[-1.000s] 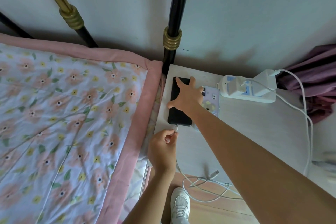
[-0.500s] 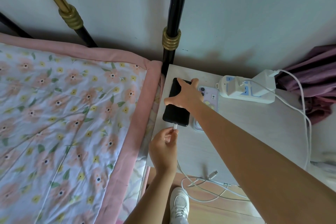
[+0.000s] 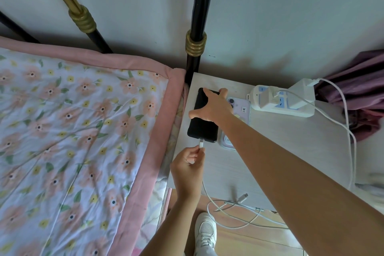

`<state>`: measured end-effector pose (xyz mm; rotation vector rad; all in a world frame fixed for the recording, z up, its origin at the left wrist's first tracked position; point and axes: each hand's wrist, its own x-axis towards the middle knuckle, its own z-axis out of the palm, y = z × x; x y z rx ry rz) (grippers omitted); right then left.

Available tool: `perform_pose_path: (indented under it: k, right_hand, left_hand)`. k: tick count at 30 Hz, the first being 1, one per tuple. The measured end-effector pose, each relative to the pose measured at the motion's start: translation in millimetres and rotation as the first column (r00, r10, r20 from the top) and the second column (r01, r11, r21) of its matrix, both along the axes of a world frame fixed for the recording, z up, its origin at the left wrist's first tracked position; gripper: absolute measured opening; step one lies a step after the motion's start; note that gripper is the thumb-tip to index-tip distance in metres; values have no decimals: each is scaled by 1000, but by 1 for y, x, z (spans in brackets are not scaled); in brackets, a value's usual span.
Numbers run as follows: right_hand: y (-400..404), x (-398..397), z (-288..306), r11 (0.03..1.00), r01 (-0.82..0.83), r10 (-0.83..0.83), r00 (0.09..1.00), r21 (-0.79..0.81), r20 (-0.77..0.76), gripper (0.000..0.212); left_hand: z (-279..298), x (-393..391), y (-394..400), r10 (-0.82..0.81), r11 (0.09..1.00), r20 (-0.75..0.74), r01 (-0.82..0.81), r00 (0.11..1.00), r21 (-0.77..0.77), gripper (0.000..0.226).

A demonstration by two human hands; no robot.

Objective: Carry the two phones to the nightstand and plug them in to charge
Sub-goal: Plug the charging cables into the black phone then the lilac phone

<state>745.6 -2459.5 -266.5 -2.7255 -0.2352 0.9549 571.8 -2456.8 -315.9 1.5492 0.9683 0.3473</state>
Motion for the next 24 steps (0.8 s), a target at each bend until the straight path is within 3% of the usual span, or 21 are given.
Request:
perform_pose_path:
  k: [24]
  right_hand:
    - [-6, -2, -3, 1000, 1, -1, 1000, 18, -11, 93]
  left_hand:
    - [0, -3, -2, -6, 999, 56, 3, 998, 43, 10]
